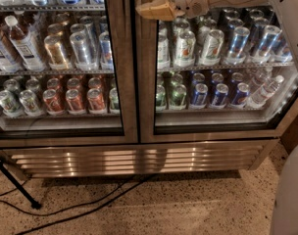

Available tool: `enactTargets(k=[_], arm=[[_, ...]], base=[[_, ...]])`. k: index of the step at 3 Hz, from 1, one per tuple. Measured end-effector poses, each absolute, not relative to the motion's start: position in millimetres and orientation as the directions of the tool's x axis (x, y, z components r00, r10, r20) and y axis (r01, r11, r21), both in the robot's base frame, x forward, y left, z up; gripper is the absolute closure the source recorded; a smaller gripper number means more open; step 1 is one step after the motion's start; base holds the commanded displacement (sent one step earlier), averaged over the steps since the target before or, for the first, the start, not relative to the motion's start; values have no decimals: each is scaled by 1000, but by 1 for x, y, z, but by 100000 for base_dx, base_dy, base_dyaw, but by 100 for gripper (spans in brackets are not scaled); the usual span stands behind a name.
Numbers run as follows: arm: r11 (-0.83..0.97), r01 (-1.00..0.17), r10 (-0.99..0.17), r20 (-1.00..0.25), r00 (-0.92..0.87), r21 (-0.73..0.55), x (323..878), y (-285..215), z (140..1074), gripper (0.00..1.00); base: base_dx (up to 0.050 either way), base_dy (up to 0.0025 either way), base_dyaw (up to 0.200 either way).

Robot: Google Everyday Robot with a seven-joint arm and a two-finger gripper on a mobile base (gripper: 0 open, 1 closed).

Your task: Open right fridge door

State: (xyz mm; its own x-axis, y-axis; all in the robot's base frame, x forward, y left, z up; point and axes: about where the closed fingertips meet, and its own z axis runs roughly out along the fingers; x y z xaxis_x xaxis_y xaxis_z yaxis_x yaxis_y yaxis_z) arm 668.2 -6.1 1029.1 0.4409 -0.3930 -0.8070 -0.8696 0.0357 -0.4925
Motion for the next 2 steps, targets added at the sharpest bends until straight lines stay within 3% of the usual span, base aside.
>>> enactTargets(k=[2], arm=[[36, -872, -387, -812, 438, -488, 666, -3, 1030, 100]], base=[[0, 0, 0]])
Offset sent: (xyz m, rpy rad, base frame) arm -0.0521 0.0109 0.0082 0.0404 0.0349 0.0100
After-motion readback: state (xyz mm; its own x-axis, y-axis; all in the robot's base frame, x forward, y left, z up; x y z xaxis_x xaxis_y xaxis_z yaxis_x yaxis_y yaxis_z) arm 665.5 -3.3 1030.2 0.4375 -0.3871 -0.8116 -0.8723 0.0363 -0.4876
